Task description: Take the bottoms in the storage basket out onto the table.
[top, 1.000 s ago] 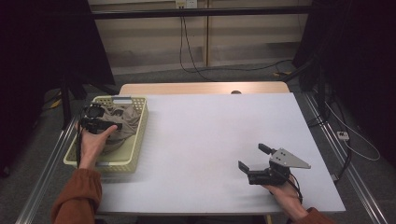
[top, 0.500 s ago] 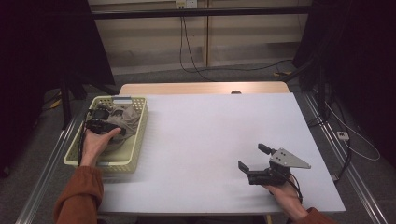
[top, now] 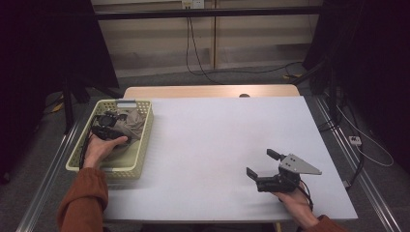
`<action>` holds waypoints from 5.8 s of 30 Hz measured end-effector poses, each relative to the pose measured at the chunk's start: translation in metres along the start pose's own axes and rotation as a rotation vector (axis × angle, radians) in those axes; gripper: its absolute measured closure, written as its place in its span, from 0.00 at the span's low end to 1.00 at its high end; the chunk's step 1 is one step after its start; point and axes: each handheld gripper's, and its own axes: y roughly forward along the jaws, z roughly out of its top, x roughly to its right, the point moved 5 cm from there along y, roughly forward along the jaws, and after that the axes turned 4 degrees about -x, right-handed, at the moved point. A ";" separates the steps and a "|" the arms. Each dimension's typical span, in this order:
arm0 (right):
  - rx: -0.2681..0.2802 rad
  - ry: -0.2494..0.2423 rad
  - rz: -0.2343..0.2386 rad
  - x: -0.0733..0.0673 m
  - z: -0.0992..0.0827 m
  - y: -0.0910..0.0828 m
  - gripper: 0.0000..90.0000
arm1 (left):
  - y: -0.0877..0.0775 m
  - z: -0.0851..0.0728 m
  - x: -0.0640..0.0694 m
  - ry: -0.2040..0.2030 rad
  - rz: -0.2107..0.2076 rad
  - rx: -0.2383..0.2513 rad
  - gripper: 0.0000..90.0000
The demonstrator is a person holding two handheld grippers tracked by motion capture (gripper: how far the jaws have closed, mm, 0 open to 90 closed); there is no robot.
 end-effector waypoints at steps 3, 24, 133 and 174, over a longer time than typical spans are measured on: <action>0.000 0.000 0.002 0.000 0.000 0.000 0.00 | -0.002 0.000 0.000 0.002 -0.016 -0.019 0.04; -0.006 0.010 0.003 0.001 -0.001 0.002 0.00 | -0.021 -0.001 -0.002 -0.045 -0.021 -0.052 0.69; -0.013 0.016 0.003 0.000 -0.001 0.003 0.00 | -0.170 -0.005 0.014 -0.209 -0.138 0.944 0.72; -0.014 0.015 0.006 0.000 -0.001 0.003 0.00 | -0.235 -0.010 0.032 -0.161 -0.147 1.122 0.72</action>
